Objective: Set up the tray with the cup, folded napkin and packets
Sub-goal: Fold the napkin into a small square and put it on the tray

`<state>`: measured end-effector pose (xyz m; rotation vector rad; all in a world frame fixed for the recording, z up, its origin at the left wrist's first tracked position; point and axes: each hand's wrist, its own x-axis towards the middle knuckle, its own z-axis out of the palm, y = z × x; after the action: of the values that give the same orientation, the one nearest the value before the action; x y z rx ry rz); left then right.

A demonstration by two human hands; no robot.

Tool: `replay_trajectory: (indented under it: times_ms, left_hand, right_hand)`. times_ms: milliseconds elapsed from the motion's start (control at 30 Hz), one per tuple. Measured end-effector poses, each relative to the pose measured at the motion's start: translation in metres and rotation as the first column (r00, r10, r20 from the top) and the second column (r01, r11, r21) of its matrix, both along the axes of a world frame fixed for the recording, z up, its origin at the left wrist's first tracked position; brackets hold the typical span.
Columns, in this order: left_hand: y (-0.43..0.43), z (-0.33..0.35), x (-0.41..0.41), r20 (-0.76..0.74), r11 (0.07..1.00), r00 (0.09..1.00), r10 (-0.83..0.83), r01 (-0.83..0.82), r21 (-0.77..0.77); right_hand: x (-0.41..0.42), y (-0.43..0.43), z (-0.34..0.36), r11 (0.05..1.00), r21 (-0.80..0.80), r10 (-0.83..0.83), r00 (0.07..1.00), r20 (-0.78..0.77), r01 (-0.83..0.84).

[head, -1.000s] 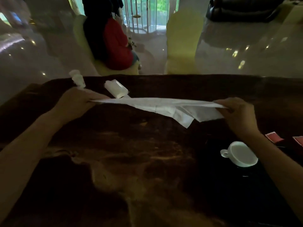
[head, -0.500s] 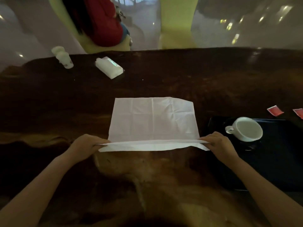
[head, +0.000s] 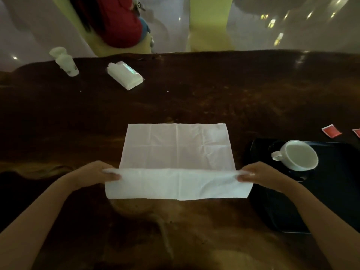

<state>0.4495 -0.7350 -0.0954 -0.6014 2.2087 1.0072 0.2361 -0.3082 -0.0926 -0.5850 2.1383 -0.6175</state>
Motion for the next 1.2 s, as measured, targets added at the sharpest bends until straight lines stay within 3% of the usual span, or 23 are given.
replay_trajectory:
  times_ms: [67, 133, 200, 300, 367, 533, 767, 1000, 1133, 1200]
  left_hand:
    - [-0.003, -0.001, -0.013, -0.089, 0.958, 0.958, 0.272, -0.261, 0.116]
    - [-0.007, -0.006, -0.029, -0.157, 0.868, 0.863, 0.480, -0.442, 0.227]
    - [-0.011, -0.018, -0.048, -0.218, 0.789, 0.763, 0.608, -0.553, 0.266]
    - [-0.012, -0.035, -0.083, -0.303, 0.698, 0.632, 0.713, -0.682, 0.220]
    - [-0.015, -0.046, -0.105, -0.395, 0.697, 0.605, 0.691, -0.702, 0.144]
    - [-0.029, -0.080, -0.146, -0.634, 0.742, 0.643, 0.430, -0.652, -0.158]
    - [-0.036, -0.122, -0.152, -0.687, 0.650, 0.685, 0.243, -0.641, -0.409]
    - [-0.029, -0.138, -0.148, -0.747, 0.561, 0.640, 0.182, -0.691, -0.455]
    - [-0.008, -0.132, -0.145, -0.762, 0.483, 0.627, 0.161, -0.723, -0.493]
    - [0.012, -0.130, -0.145, -0.739, 0.520, 0.663, 0.120, -0.676, -0.522]
  right_hand:
    - [-0.012, -0.012, 0.000, 0.967, -0.136, -0.212, 0.976, 0.051, 0.217]
    - [-0.022, -0.028, -0.003, 0.860, -0.266, -0.404, 0.900, 0.166, 0.435]
    - [-0.034, -0.046, -0.010, 0.737, -0.353, -0.538, 0.816, 0.210, 0.576]
    - [-0.052, -0.074, -0.027, 0.648, -0.399, -0.672, 0.734, 0.101, 0.648]
    - [-0.064, -0.091, -0.040, 0.642, -0.395, -0.716, 0.698, -0.002, 0.658]
    - [-0.094, -0.118, -0.075, 0.681, -0.365, -0.732, 0.606, -0.312, 0.635]
    - [-0.100, -0.138, -0.119, 0.747, -0.275, -0.622, 0.492, -0.609, 0.605]
    - [-0.097, -0.135, -0.143, 0.755, -0.349, -0.607, 0.391, -0.692, 0.555]
    - [-0.101, -0.136, -0.143, 0.716, -0.399, -0.657, 0.357, -0.664, 0.573]
    - [-0.101, -0.139, -0.142, 0.705, -0.387, -0.664, 0.362, -0.655, 0.594]
